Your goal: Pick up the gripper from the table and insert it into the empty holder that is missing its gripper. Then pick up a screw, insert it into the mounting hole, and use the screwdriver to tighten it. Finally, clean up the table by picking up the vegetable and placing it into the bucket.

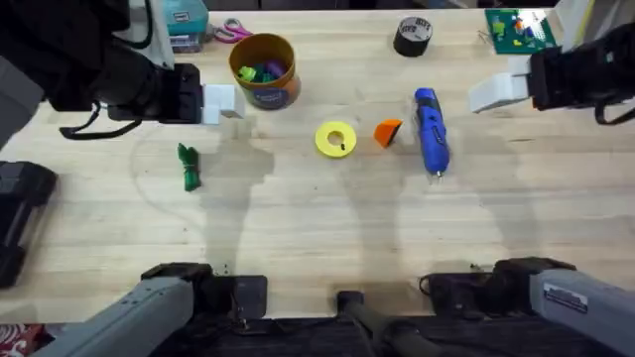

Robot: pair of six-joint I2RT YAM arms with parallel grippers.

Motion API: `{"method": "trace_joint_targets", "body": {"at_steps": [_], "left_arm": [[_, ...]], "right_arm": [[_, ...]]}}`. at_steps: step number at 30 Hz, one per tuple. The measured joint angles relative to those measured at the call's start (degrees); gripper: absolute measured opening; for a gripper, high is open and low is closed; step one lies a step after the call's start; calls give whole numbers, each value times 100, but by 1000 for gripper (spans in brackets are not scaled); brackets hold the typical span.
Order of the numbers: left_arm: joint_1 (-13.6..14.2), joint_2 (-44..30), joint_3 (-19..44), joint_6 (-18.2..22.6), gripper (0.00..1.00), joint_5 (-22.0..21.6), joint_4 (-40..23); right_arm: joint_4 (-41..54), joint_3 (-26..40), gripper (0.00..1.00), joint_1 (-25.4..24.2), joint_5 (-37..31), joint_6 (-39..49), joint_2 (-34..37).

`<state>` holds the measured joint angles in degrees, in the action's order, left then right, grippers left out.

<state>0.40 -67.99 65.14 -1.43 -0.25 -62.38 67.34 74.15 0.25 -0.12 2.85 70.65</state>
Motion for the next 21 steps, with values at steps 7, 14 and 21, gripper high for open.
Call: {"method": "trace_joint_targets", "body": {"at_steps": [7, 14, 21], "left_arm": [[-568, 0, 2, -504, 985, 7, -256], [-1676, -98, 1, -1092, 985, -1, -750], [-1818, -559, -419, -1476, 985, 44, -332]], "right_arm": [[-4, 0, 996, 0, 0, 2, 2], [-57, 0, 997, 0, 0, 13, 2], [-82, 2, 996, 0, 0, 15, 2]]}}
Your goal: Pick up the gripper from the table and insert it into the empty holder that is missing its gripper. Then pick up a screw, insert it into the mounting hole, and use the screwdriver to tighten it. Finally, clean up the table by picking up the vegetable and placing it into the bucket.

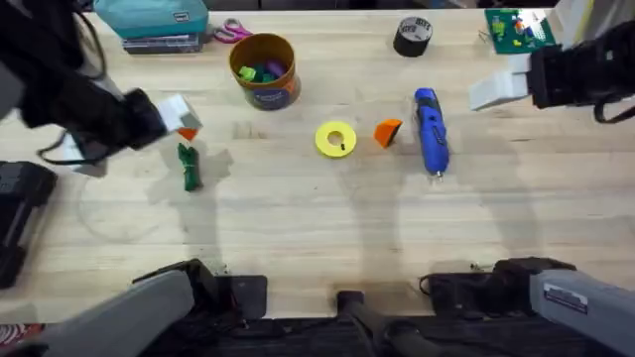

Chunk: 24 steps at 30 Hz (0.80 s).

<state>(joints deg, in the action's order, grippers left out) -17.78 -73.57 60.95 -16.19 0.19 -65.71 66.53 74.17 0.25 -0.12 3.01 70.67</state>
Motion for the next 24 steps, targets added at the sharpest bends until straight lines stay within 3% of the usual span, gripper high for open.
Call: {"method": "trace_joint_targets", "body": {"at_steps": [5, 18, 21, 24], "left_arm": [[0, -649, -346, -78, 996, 70, 399], [0, -1999, -359, -104, 965, 217, 992], [0, -2132, -359, -109, 840, 326, 1011], [7, -2130, -359, -136, 547, 397, 1047]], "right_arm": [[-11, 0, 996, 0, 0, 1, 0], [-9, 0, 996, 0, 0, 0, 0], [-11, 0, 996, 0, 0, 2, 2], [-9, 0, 996, 0, 0, 0, 0]]}}
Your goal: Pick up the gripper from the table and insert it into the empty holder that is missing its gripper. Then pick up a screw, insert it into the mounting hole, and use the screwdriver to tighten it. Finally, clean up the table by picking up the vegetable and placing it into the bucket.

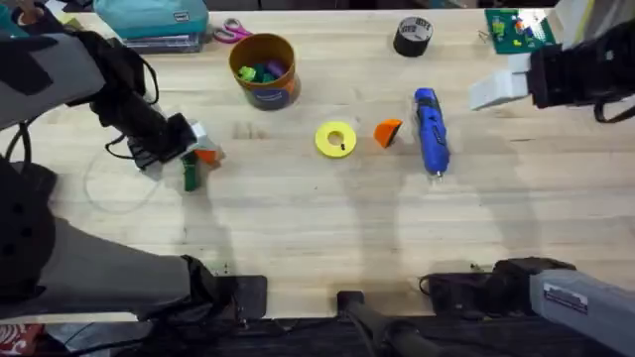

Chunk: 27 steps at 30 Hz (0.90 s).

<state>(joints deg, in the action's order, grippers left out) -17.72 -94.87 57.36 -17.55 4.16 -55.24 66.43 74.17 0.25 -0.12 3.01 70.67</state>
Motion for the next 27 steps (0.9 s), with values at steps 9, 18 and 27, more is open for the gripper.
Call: {"method": "trace_joint_targets", "body": {"at_steps": [9, 18, 27], "left_arm": [[15, 2, 11, -3, 4, 169, 54], [15, 2, 15, -3, 4, 169, 81], [11, 469, 247, -5, 4, 47, -397]], "right_arm": [[0, 0, 996, 0, 0, 0, 0], [0, 0, 996, 0, 0, 0, 0], [-2, 0, 996, 0, 0, 2, 0]]}}
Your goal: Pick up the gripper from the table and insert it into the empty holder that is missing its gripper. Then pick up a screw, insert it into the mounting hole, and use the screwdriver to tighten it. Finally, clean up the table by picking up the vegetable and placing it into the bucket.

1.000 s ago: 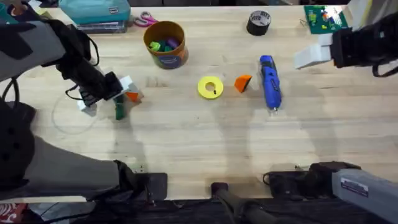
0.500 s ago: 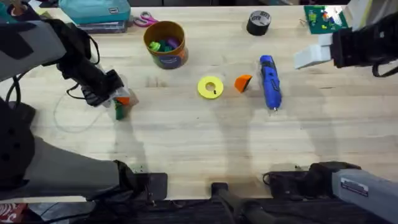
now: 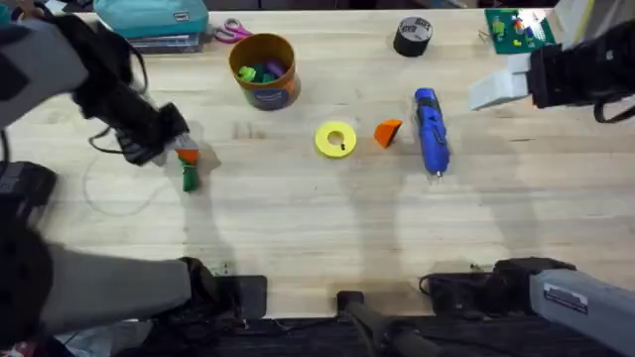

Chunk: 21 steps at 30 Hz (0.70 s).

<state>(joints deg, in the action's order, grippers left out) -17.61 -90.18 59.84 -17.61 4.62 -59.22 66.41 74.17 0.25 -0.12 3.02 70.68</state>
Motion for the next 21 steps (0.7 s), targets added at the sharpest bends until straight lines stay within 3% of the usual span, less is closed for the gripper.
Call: {"method": "trace_joint_targets", "body": {"at_steps": [12, 21], "left_arm": [[0, 1995, 592, 50, 4, 43, -821], [0, 2984, 607, 94, 4, 72, -875]], "right_arm": [[0, 0, 996, 0, 0, -2, 0], [2, 0, 996, 0, 0, -1, 0]]}}
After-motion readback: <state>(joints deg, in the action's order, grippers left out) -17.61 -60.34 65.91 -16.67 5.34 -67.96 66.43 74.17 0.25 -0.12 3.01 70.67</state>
